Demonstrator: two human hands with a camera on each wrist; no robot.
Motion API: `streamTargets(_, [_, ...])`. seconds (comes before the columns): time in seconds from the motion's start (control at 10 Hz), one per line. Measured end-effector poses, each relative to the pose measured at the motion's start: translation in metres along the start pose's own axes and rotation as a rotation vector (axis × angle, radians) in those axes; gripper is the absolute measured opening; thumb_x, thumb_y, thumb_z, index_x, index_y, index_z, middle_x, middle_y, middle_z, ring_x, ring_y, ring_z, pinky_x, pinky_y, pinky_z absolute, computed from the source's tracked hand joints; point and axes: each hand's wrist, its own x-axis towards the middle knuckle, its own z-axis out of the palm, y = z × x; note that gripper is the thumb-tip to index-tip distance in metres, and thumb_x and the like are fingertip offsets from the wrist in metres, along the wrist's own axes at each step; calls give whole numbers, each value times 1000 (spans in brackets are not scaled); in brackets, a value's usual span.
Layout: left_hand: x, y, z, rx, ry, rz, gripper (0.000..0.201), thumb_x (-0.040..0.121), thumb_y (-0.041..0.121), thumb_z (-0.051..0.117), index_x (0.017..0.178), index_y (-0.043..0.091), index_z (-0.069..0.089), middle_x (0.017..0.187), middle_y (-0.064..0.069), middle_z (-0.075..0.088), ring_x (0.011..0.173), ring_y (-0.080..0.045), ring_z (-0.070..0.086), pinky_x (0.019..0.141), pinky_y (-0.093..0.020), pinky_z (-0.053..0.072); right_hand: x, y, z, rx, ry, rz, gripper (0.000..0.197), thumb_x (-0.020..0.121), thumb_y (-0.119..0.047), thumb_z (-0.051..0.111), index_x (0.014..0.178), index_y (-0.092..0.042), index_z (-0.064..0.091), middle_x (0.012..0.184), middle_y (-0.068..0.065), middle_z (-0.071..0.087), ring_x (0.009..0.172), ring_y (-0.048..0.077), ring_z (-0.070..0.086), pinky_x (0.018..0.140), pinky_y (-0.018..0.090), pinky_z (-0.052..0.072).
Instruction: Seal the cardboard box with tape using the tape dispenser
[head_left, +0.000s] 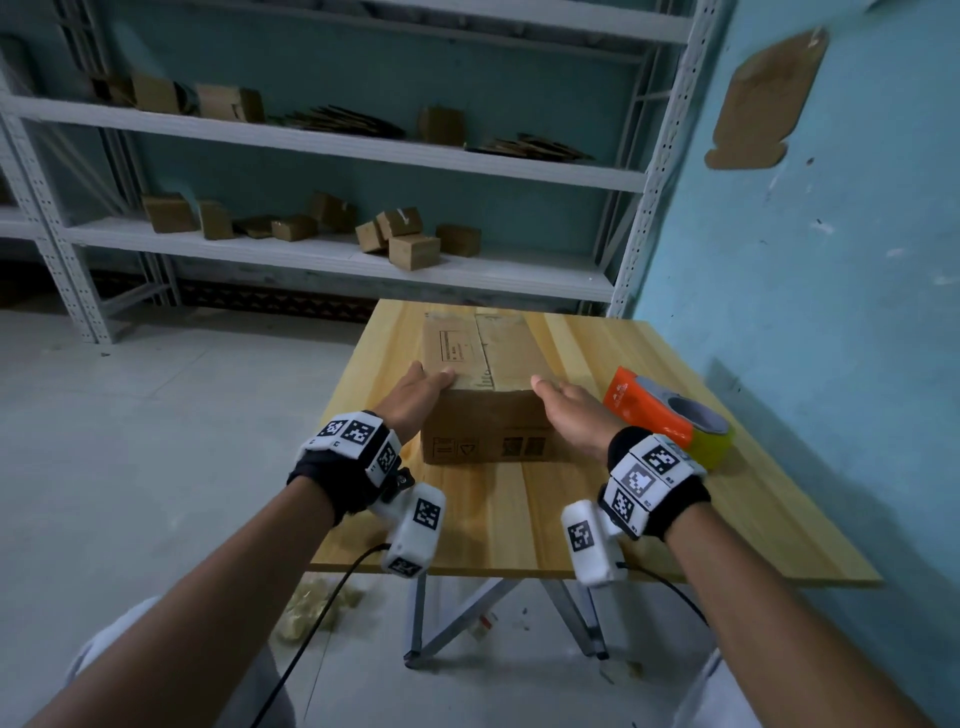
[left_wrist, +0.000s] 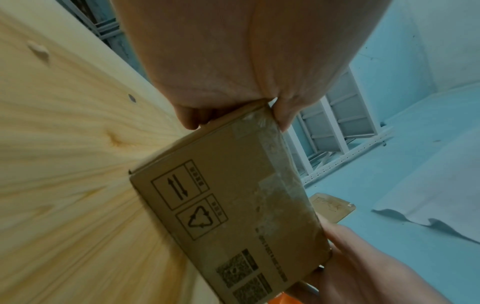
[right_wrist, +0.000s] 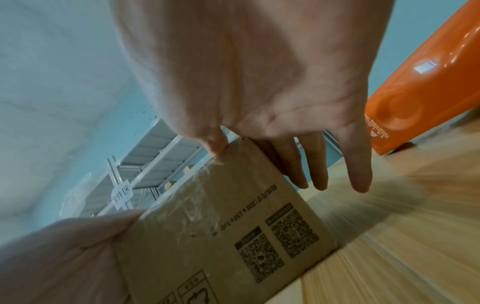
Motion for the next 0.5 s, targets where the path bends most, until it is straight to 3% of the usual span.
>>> streamTargets(0.1, [-3, 7, -1, 105, 16, -52, 52, 101, 41, 34, 133, 1, 42, 127, -15, 54, 106, -23, 52, 86, -33, 40, -7, -8, -5, -74, -47, 63, 67, 103, -56, 16, 153, -14, 27, 159, 11, 29, 145, 25, 29, 114, 36, 23])
streamTargets(0.3, [-18, 28, -3, 523, 45, -140, 65, 100, 51, 25, 135, 0, 46, 132, -19, 53, 118, -33, 52, 87, -32, 37, -27, -30, -13, -302, -96, 200, 76, 101, -59, 5, 154, -9, 24, 158, 16, 29, 143, 31, 33, 112, 36, 29])
streamTargets(0.4, [-23, 39, -15, 688, 65, -142, 63, 100, 51, 28, 133, 2, 47, 131, -19, 54, 117, -32, 53, 87, -32, 39, -36, -45, -24, -398, -76, 213, 74, 103, -57, 10, 153, -4, 23, 159, 18, 25, 145, 31, 29, 113, 35, 28])
streamTargets(0.5, [-18, 52, -32, 746, 113, -102, 57, 99, 50, 31, 126, 3, 50, 128, -18, 54, 106, -31, 52, 83, -32, 37, -44, -56, -41, -442, -20, 205, 73, 102, -57, 22, 152, -4, 25, 158, 18, 28, 144, 33, 32, 113, 39, 29])
